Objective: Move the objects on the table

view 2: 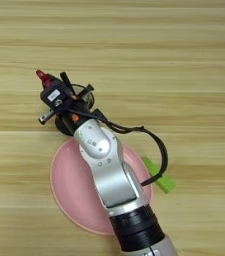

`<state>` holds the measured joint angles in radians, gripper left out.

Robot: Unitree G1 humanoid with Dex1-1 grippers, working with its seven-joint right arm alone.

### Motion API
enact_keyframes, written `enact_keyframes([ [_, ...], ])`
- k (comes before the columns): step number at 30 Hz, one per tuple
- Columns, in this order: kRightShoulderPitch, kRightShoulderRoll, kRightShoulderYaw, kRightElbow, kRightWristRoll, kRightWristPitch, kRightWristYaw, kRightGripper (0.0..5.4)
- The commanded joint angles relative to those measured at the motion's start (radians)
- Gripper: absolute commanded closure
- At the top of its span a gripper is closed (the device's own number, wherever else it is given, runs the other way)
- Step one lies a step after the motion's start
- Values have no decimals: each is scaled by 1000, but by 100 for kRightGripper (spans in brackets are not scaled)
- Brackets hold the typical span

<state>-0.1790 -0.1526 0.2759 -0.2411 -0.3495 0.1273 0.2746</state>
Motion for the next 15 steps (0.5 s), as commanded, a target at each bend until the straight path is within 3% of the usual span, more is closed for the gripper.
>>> enact_keyframes([
  [1,-43,9,-7,-74,20,-4,0,492],
  [15,-6,17,66,-196,-18,24,24,492],
])
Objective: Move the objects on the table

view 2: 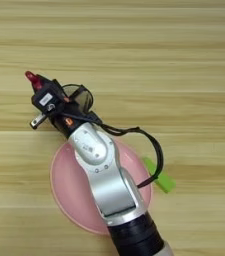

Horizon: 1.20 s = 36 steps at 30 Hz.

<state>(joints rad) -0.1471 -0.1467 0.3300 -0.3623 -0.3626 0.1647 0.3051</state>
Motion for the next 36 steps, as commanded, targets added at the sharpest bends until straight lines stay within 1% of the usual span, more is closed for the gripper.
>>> enact_keyframes([
  [1,-36,12,17,-82,-8,-11,-5,492],
  [10,-27,17,42,-122,-22,-1,2,492],
  [18,-28,14,43,-118,-25,2,-2,492],
  [23,-25,18,55,-141,-35,6,-1,492],
  [27,-26,15,65,-155,-55,1,-6,492],
  [33,-34,1,84,-181,-125,-16,-14,492],
  [36,-33,3,90,-187,-142,-17,-13,492],
])
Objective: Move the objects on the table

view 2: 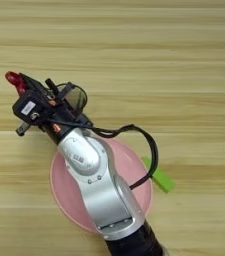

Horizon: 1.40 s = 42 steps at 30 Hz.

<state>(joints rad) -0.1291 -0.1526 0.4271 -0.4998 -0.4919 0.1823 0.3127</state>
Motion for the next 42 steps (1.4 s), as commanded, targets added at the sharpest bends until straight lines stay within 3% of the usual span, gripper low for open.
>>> enact_keyframes([
  [1,-49,11,-6,-51,-16,-34,-19,492],
  [13,-10,46,72,-95,-21,-12,10,492],
  [21,26,58,95,-90,27,15,55,492],
  [35,55,14,115,106,75,-57,74,492],
  [42,84,41,117,135,136,-6,94,492],
])
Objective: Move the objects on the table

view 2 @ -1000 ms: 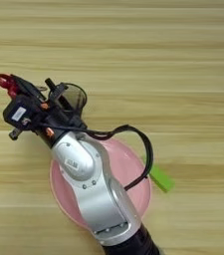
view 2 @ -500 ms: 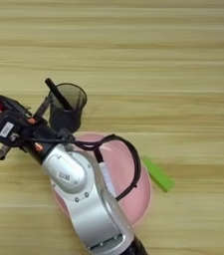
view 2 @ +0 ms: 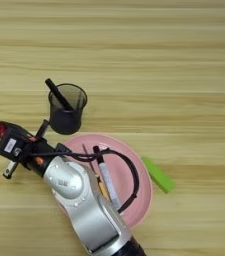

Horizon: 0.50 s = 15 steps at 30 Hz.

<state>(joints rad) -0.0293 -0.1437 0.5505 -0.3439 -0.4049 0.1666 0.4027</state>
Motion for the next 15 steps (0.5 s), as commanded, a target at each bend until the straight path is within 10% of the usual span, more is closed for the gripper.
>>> enact_keyframes([
  [1,-13,35,-6,-22,57,17,7,492],
  [15,12,42,6,-24,125,111,56,492],
])
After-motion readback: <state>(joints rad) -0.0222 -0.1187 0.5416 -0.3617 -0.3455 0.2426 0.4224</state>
